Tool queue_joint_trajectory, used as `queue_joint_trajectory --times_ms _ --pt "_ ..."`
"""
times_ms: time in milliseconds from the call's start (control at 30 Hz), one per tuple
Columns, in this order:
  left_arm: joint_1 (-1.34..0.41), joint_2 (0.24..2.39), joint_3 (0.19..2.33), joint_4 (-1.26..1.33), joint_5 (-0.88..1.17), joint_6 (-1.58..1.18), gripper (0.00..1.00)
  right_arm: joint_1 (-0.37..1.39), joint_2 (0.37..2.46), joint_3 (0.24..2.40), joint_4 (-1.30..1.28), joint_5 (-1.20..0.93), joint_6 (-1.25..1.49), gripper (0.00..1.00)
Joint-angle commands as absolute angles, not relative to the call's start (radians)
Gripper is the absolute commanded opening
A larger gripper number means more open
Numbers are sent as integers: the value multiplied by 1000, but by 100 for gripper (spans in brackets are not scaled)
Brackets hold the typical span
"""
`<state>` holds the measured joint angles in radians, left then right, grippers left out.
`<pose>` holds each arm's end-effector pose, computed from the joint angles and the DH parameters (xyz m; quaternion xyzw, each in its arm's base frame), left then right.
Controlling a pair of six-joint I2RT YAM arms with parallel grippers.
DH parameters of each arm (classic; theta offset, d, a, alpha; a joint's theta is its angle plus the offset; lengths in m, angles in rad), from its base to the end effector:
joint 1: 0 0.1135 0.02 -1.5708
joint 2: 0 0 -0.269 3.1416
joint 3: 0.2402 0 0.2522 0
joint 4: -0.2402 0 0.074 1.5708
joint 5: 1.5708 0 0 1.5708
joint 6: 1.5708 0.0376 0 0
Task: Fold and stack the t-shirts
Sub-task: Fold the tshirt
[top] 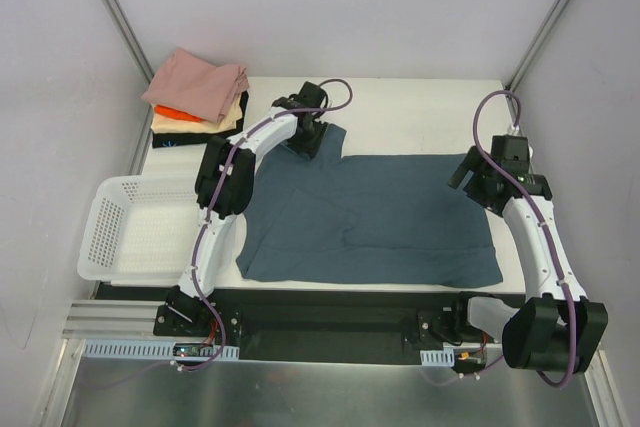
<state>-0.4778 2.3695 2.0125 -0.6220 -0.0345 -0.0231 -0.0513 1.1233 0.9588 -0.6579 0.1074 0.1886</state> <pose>0.4672 -0.2405 0.1792 0.2107 0.9329 -0.0563 0.2865 0.2304 -0.0159 0.2935 0.1307 0.9204 -0.0248 0.3676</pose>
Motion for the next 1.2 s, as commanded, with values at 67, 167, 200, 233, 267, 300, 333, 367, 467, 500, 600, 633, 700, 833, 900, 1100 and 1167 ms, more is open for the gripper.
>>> queue_joint_trajectory --times_ms 67,167,200,233,267,300,333,367,467,500,600,633,700,833,900,1100,1167 --pt "-476 2349 2063 -655 -98 -29 41 -61 1144 968 -664 81 172 96" --pt "-476 2347 2080 -657 -113 -26 40 -61 1152 969 -666 74 169 96" --pt "-476 2349 2086 -657 -118 -26 39 -61 1152 969 -666 72 170 96" --pt "-476 2347 2086 -655 -120 -23 38 -61 1154 969 -667 71 169 96" --pt "-476 2349 2088 -655 -121 -21 36 -61 1154 969 -667 69 169 96" --pt "-476 2352 2089 -655 -126 -21 35 -61 1154 971 -666 71 169 96" --pt "-476 2353 2091 -657 -129 -17 31 -61 1154 969 -667 71 169 96" --pt "-476 2356 2092 -657 -130 -17 28 -61 1154 969 -666 71 167 96" --pt "-476 2358 2092 -657 -129 -14 13 -63 1161 971 -667 72 166 96" --pt "-476 2358 2094 -655 -126 -14 8 -63 1161 974 -670 77 164 96" --pt "-476 2349 2094 -655 -127 -9 0 -71 1180 983 -676 90 160 96" --pt "-476 2344 2092 -657 -129 -9 0 -75 1189 986 -676 98 163 96" --pt "-476 2324 2086 -655 -130 -9 0 -109 1235 1015 -678 89 175 96" --pt "-476 2289 2068 -653 -124 -14 0 -149 1377 1123 -667 37 210 96" --pt "-476 2270 2051 -647 -107 -17 0 -149 1481 1175 -658 70 219 96" --pt "-476 2237 2008 -634 -127 -11 0 -149 1820 1520 -753 121 189 95" --pt "-476 2232 1994 -632 -126 -9 0 -149 1891 1633 -759 112 170 92"
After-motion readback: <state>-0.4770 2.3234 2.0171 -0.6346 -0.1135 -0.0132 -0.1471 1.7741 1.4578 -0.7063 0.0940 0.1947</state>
